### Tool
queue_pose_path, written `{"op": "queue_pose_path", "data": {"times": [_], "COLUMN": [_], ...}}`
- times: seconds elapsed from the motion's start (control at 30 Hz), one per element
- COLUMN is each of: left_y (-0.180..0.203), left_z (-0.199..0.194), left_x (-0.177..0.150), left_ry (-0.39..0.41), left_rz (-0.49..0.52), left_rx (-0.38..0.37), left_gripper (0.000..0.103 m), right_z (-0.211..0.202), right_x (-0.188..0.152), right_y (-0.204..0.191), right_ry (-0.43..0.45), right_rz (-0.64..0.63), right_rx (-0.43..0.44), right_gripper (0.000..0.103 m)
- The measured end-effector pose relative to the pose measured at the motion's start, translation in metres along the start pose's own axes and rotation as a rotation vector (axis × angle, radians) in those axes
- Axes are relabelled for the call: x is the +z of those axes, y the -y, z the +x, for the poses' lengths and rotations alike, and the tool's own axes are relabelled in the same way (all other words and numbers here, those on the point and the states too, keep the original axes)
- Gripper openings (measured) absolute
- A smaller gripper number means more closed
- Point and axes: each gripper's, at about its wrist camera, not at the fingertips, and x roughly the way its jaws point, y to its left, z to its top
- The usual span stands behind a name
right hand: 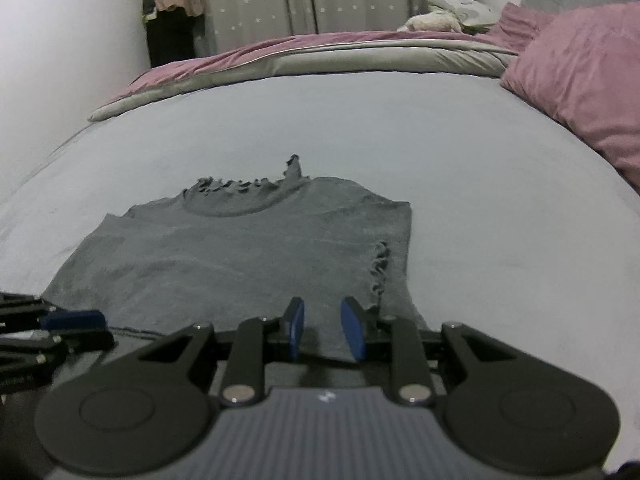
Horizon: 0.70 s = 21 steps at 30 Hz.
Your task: Fold clothes
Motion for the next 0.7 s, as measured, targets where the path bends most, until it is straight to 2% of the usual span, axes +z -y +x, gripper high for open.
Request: {"op": "queue_pose_path", "data": {"times": [0.1,0.17,0.27,0.4,0.57,0.7], "left_y": [-0.005,-0.008,-0.013,-0.018,-0.021,-0.015], "left_z": [-0.002,-0.007,-0.018,-0.041,-0.07,-0.092], "left_x": [-0.007,-0.009,-0.008,-0.006,-0.014,-0.027], "left_ry": [-0.011,-0.015,-0.022,-0.025,-0.059,-0.088], "left_rz": [-0.003,-0.019,-0.075,-0.1,-0.162,-0.162], "left_rx": [0.005,0.002,0.007,0.029,0.068,0.094], "left_gripper": [0.018,0.018,0.018,0.018,0.018,0.019], "right_z": [0.01,0.007,-0.007,-0.029,-0.06,-0.086], "right_x": [-0.007,-0.008,-0.002,0.0,-0.01,-0.022], "right_y": [0.001,0.003,0.0,0.002,0.006,0.014], "right_ry": [-0.044,-0.043,-0.027,-0.021,-0.049,-0.08], "right_rz": [-0.009,0.001,-0.028,-0.016,-0.003,0.034], "right_rx": [-0.007,0.0,-0.004,0.016,0.024,0.012], "right_gripper": [0.025,0.025,0.028,0.033,0.039,0.042]}}
